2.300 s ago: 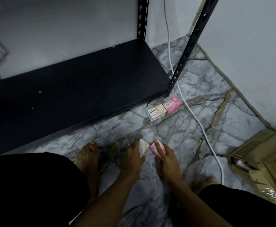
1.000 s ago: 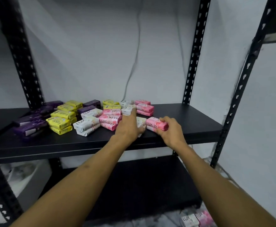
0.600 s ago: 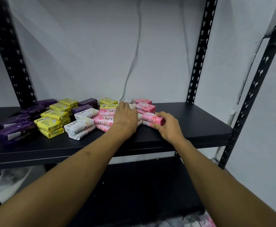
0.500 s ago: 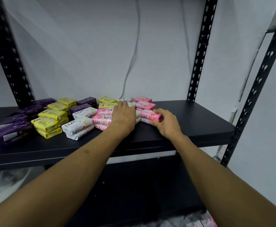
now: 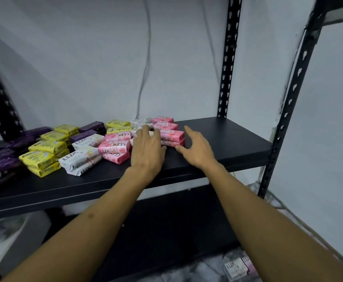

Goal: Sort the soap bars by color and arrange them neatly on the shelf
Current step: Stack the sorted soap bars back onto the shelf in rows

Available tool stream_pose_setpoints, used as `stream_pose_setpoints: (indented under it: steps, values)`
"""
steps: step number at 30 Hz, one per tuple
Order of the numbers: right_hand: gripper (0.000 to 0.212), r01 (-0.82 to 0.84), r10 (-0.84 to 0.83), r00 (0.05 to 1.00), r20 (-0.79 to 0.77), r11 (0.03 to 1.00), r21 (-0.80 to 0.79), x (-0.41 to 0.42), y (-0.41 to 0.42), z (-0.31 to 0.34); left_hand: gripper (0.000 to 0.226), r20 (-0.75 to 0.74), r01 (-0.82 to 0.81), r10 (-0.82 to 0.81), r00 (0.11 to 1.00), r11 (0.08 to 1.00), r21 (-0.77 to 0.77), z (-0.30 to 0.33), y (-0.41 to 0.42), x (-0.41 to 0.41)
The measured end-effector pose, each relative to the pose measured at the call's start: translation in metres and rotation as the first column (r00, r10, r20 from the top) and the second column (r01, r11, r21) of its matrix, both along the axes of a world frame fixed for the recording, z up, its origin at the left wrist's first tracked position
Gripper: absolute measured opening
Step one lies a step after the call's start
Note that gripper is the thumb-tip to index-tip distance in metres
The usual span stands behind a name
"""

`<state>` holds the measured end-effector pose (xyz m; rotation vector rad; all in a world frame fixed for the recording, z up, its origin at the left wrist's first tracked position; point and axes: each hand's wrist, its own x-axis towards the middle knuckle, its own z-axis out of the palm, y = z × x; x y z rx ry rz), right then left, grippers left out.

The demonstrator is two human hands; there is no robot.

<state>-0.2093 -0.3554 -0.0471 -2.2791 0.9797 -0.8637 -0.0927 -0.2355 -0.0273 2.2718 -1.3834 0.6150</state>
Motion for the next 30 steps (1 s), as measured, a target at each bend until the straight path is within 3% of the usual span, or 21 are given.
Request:
stream_pose_setpoints:
  steps: [2,4,7,10,13,15,19,25,30]
  values:
    - [0.05,0.028,-0.058,0.988,-0.146,0.98,-0.196,-0.021,0.013,-0.012,0.043,-0.058,0.077,-0.078,0.995,0.997,-0.022,-0.01,0.003,-0.024]
    - [0.048,-0.012,-0.075,0.963,-0.257,0.947,-0.321,-0.049,0.025,-0.03,0.04,-0.075,0.112,-0.11,0.991,0.994,0.016,-0.026,0.007,-0.045]
    - [0.054,-0.068,-0.062,0.937,-0.344,0.933,-0.353,-0.095,0.032,-0.047,0.052,-0.042,0.094,-0.09,0.995,0.989,0.111,-0.059,0.019,-0.071]
    - [0.055,-0.064,-0.069,0.926,-0.371,0.941,-0.333,-0.143,0.041,-0.068,0.057,-0.047,0.114,-0.113,0.992,0.993,0.033,-0.084,0.034,-0.092]
    - [0.061,0.021,-0.095,0.912,-0.399,0.983,-0.184,-0.191,0.043,-0.115,0.058,-0.095,0.192,-0.194,0.976,0.981,-0.026,-0.117,0.044,-0.118]
    - [0.069,0.09,-0.102,0.915,-0.391,0.995,-0.049,-0.218,0.043,-0.153,0.058,-0.174,0.235,-0.221,0.96,0.97,0.061,-0.147,0.047,-0.137]
    - [0.057,0.181,-0.094,0.908,-0.409,0.967,0.179,-0.252,0.049,-0.211,0.058,-0.286,0.276,-0.186,0.94,0.908,0.316,-0.207,0.037,-0.168]
    - [0.06,0.284,-0.052,0.806,-0.59,0.908,0.307,-0.289,0.035,-0.29,0.059,-0.414,0.365,-0.135,0.9,0.753,0.548,-0.291,0.001,-0.2]
    - [0.066,0.298,-0.007,0.805,-0.594,0.87,0.393,-0.286,-0.009,-0.343,0.052,-0.546,0.437,-0.08,0.834,0.699,0.566,-0.359,-0.046,-0.211]
